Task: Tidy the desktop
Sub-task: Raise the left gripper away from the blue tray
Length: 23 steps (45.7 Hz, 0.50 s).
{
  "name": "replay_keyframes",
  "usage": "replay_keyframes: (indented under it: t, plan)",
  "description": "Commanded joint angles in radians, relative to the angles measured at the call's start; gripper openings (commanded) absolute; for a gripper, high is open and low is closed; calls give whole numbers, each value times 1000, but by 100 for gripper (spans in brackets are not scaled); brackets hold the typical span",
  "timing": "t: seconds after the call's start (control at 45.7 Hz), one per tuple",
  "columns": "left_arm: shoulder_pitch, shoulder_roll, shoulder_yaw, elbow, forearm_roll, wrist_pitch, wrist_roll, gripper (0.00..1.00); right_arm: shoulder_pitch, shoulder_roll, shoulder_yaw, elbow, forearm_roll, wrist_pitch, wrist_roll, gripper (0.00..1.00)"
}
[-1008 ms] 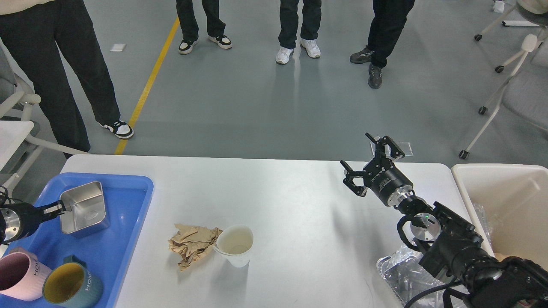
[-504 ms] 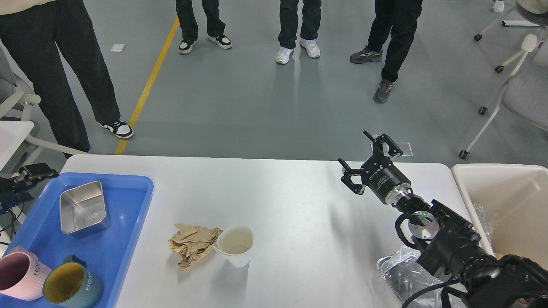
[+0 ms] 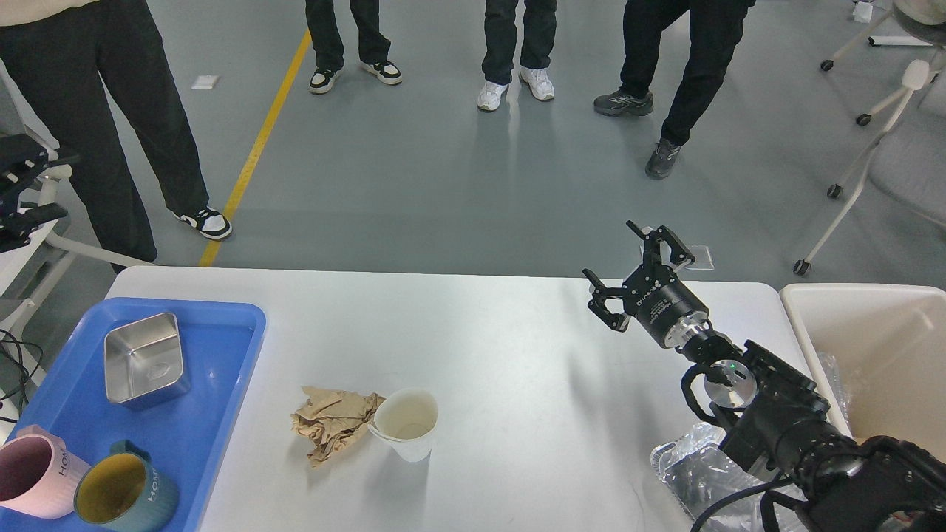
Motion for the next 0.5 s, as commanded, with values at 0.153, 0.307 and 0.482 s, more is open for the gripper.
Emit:
replay_keyframes:
  t: [0.153,0.307,0.482]
  plan:
    - [29,-303,-55,3,-300,-11,4,96,2,-9,2,-1,0,0,-1,100]
    - [107,-466,-156,7,-399,-10,62,96,2,-26,3,-1,0,0,-1,100]
    - [190,-581,-307,12,-414,1,149,96,0,-44,5,-6,2,-1,-2,100]
